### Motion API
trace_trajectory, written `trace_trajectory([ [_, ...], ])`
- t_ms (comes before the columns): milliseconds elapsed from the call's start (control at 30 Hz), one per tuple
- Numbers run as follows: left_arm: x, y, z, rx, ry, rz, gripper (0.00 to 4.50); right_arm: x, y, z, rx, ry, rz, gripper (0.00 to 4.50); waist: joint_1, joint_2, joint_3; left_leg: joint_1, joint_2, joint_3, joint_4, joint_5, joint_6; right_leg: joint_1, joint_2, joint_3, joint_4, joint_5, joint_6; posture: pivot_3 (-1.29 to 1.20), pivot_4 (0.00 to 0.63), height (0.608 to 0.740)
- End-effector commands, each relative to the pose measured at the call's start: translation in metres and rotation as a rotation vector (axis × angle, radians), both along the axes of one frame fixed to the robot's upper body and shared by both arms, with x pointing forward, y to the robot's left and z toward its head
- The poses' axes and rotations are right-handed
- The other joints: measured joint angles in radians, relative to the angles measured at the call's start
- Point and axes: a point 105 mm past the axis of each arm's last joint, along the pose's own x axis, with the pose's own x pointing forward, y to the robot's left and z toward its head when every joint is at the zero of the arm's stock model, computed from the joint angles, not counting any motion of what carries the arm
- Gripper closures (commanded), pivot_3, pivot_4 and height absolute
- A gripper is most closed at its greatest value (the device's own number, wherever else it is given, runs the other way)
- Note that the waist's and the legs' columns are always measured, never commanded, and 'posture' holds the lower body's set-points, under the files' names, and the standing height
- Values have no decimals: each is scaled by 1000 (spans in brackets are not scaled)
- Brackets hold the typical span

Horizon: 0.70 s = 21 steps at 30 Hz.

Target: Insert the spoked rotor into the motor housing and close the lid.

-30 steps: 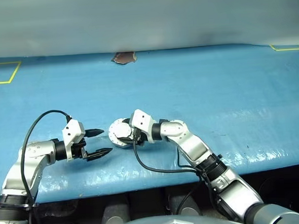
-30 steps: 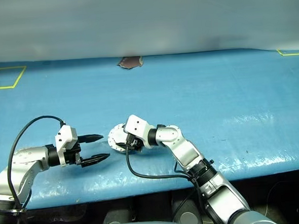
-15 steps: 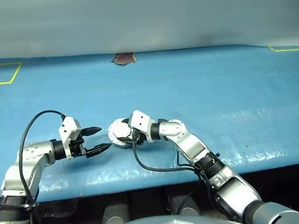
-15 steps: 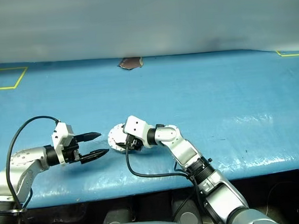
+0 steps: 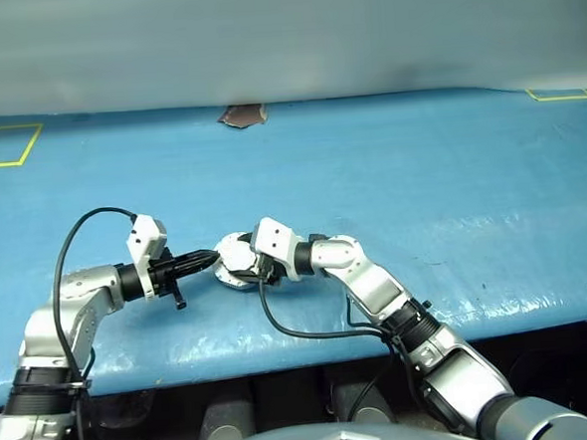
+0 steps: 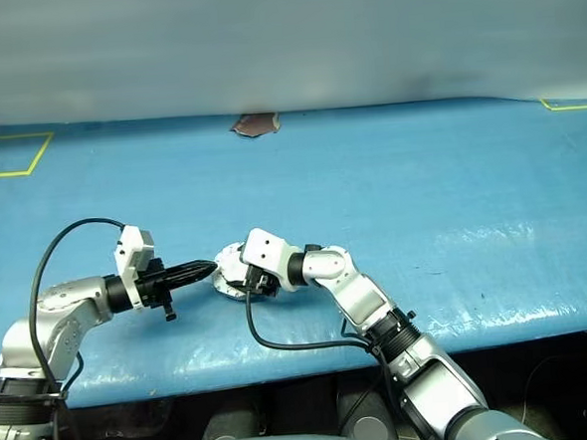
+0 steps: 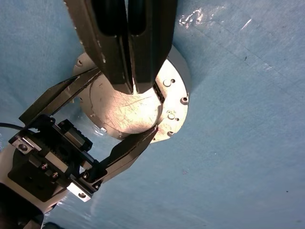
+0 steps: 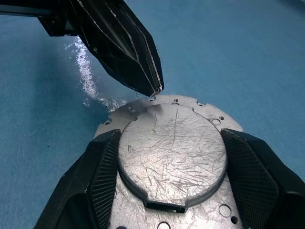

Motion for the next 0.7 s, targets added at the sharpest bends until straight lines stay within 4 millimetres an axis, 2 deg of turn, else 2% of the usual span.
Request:
trace_trajectory([
  [33,-1,1,0,48,-26,-18,4484,7,-12,-16,-65,16,-70,1484,0,0,0,0,0,0,0,0,0,0,0,0,0,0,0,0,150,740],
  [333,-4,13,-6,81,-26,35,4484,8,-14,-18,-65,18,-84,1484,0,0,0,0,0,0,0,0,0,0,0,0,0,0,0,0,150,740],
  [700,-2,0,-18,89,-12,44,4484,9,-12,-16,-55,27,-94,1484,1,1,-1,2,0,0,0,0,0,1,0,0,0,0,0,0,150,740],
])
